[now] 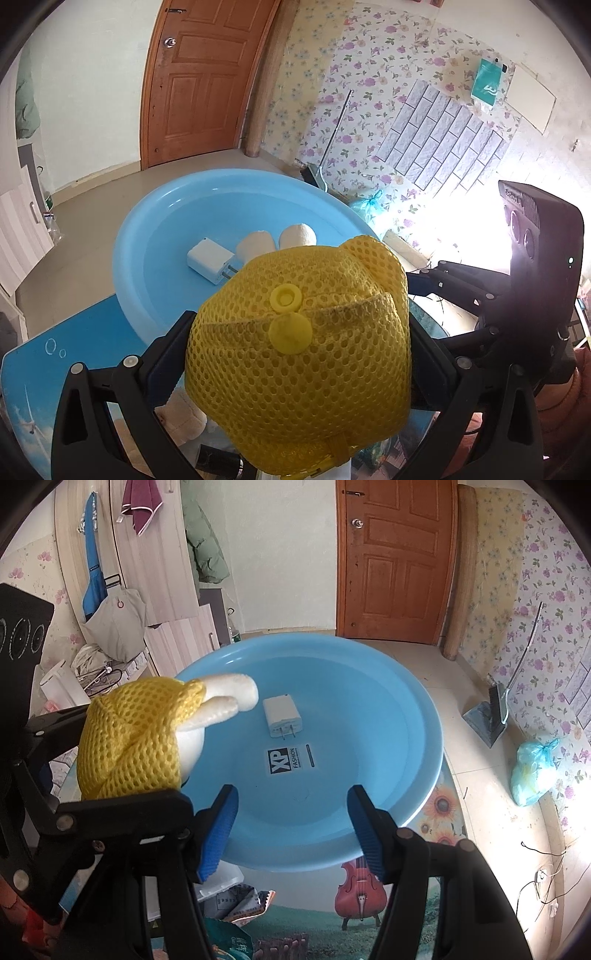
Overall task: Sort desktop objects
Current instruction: 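Open the right gripper to drop the white charger into the blue basin, then open the left gripper to drop the yellow hat plush into the basin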
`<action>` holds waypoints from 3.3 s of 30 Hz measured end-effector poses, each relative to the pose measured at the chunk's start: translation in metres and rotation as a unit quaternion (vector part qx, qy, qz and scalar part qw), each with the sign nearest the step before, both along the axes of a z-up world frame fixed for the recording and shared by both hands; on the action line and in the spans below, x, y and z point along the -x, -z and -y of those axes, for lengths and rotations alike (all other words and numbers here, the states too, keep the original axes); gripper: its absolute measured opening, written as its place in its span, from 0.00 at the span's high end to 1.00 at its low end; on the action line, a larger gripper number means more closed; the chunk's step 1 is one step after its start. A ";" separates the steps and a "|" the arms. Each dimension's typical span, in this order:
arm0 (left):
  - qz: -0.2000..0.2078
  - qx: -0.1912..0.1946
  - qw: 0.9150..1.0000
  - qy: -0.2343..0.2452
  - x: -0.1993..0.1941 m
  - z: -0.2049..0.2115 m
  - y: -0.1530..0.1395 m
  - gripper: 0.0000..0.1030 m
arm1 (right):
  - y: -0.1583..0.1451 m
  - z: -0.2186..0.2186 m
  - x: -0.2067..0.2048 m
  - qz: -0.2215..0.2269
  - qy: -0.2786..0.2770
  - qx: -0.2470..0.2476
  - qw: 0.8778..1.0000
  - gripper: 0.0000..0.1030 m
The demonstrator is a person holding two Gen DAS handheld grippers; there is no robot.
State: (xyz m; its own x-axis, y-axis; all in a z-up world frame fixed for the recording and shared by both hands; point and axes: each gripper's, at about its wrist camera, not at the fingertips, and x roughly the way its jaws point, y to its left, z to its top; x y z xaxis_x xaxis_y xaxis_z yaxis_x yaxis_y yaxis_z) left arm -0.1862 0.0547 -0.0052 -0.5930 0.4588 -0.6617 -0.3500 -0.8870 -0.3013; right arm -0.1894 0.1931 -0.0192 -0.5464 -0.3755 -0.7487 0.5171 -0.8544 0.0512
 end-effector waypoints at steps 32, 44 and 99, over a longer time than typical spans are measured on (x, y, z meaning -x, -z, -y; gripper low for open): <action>0.002 -0.017 1.000 0.000 -0.017 0.009 -0.001 0.00 | -0.006 -0.044 -0.011 -0.015 0.044 0.046 0.998 0.41; -0.008 0.034 0.999 0.001 0.036 -0.028 -0.012 0.00 | -0.006 -0.058 -0.008 -0.016 0.052 0.061 0.997 0.41; -0.048 0.050 0.994 -0.087 -0.055 0.028 -0.029 0.00 | -0.014 -0.050 -0.026 -0.067 0.063 0.075 0.993 0.08</action>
